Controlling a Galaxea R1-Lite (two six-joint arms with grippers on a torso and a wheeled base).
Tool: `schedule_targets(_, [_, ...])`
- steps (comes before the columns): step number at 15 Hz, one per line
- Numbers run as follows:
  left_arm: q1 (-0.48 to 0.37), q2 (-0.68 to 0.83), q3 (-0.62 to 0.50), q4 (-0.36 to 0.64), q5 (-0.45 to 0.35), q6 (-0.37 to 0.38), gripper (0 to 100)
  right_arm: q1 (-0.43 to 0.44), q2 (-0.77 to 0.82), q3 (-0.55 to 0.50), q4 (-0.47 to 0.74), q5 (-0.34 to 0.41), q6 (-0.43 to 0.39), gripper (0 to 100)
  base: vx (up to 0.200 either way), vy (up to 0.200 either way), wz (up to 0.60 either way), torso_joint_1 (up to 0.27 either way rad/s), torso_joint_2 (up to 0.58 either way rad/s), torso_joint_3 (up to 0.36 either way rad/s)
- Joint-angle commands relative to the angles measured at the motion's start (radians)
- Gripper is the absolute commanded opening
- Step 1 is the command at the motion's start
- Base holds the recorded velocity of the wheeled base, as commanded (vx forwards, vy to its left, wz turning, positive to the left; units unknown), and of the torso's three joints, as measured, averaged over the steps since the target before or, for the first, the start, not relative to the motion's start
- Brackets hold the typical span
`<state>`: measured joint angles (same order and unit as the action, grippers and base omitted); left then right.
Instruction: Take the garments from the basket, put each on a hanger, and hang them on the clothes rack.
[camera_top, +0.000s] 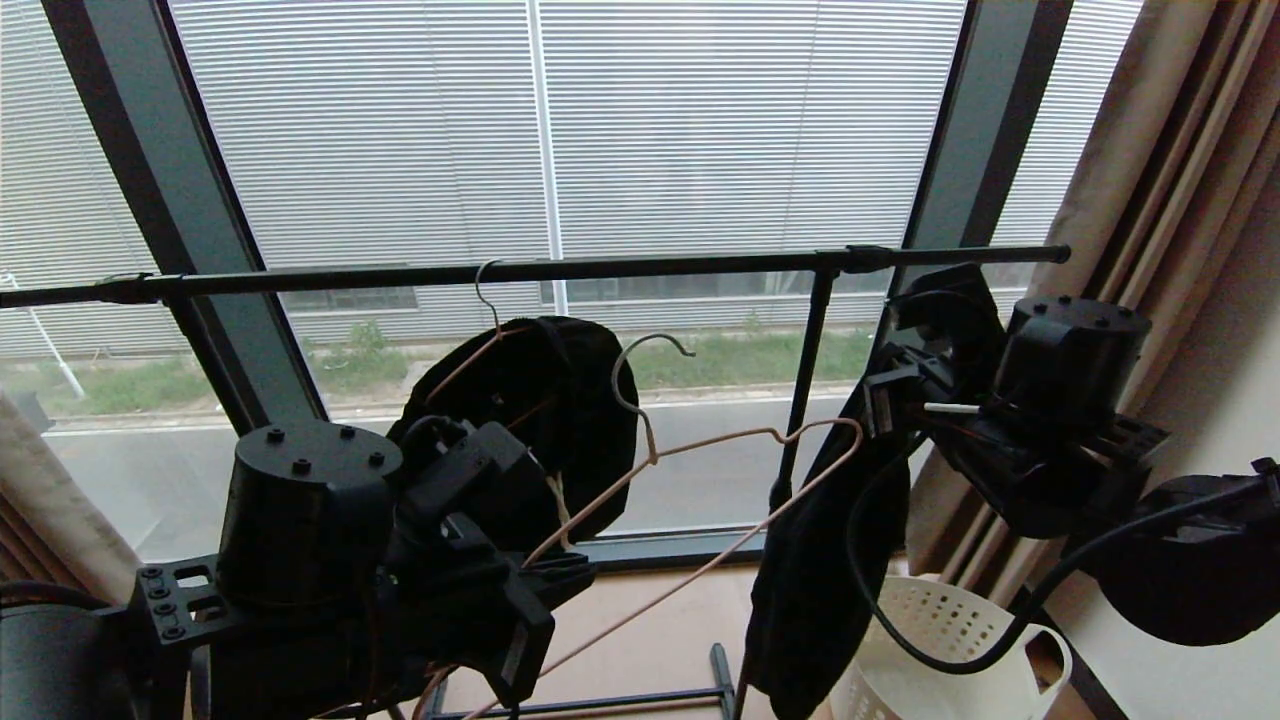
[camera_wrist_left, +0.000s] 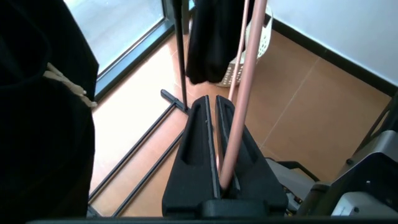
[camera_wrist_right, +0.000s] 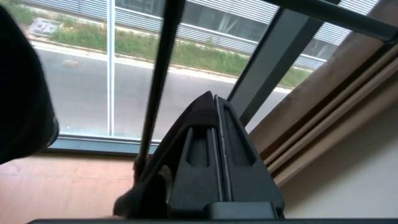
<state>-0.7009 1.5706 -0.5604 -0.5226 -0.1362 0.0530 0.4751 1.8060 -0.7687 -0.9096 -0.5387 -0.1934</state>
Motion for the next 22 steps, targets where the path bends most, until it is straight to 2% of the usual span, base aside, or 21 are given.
schedule_targets(1, [-0.009, 0.023, -0.003, -0.011, 0.0, -0.002, 0, 0.008, -0.002, 0.003, 0.0, 0.0, 0.0, 0, 0.0, 0.0, 0.0, 0.0, 0.0, 0.0])
schedule_targets(8, [-0.005, 0.117, -0.047, -0.073, 0.017, -0.025, 0, 0.053, -0.005, 0.028, -0.005, -0.001, 0.0, 0, 0.0, 0.0, 0.0, 0.0, 0.0, 0.0])
schedule_targets(22, [0.021, 0.089, -0.045, -0.073, 0.027, -0.033, 0, 0.051, -0.002, 0.026, -0.026, -0.006, -0.001, 0, 0.0, 0.0, 0.0, 0.0, 0.0, 0.0])
